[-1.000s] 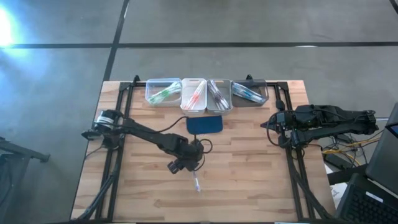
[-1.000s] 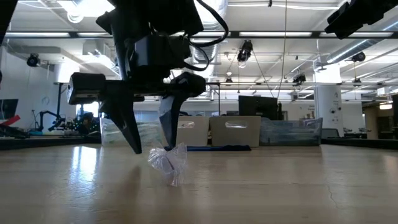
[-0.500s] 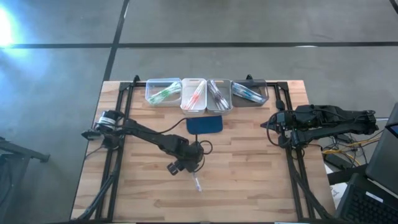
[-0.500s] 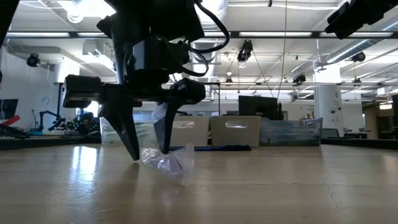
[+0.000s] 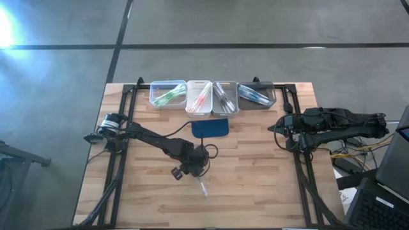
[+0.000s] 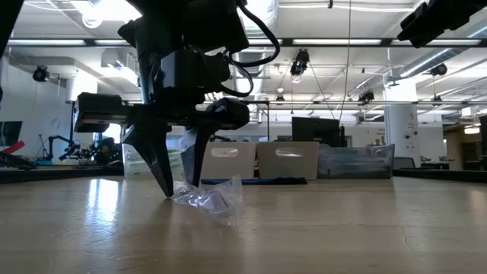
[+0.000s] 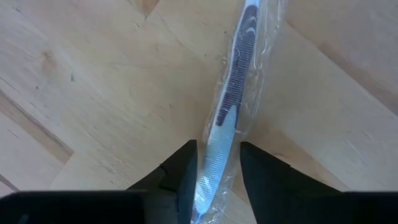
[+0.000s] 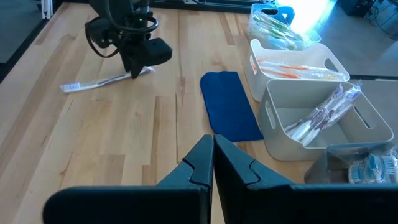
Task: Pick & Place Toothbrushes
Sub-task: Put the violet toothbrush into the gray bin
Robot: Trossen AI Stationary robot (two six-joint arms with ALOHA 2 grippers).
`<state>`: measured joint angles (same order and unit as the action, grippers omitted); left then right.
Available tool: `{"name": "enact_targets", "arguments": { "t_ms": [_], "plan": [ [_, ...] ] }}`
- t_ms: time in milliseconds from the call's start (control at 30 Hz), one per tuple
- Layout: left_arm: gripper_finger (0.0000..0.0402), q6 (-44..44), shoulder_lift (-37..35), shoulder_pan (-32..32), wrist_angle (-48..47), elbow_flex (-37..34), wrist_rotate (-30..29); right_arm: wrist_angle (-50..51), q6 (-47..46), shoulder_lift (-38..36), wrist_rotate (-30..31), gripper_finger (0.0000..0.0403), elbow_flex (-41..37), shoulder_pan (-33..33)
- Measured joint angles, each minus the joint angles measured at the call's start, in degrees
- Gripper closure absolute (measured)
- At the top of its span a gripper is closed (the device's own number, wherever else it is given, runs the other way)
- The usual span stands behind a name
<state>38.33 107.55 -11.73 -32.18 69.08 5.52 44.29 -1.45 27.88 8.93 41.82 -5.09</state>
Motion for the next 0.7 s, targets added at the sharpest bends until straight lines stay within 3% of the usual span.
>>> {"name": "enact_targets", "arguments": {
  "t_ms": [567, 700],
  "plan": [
    [0.0381, -1.3, -0.1, 0.0, 0.0, 0.0, 0.0, 0.0, 0.0, 0.0, 0.0, 0.0394, 0.0, 0.0],
    [0.0386, -2.6, -0.1, 0.0, 0.0, 0.0, 0.0, 0.0, 0.0, 0.0, 0.0, 0.0394, 0.0, 0.0]
  ]
}}
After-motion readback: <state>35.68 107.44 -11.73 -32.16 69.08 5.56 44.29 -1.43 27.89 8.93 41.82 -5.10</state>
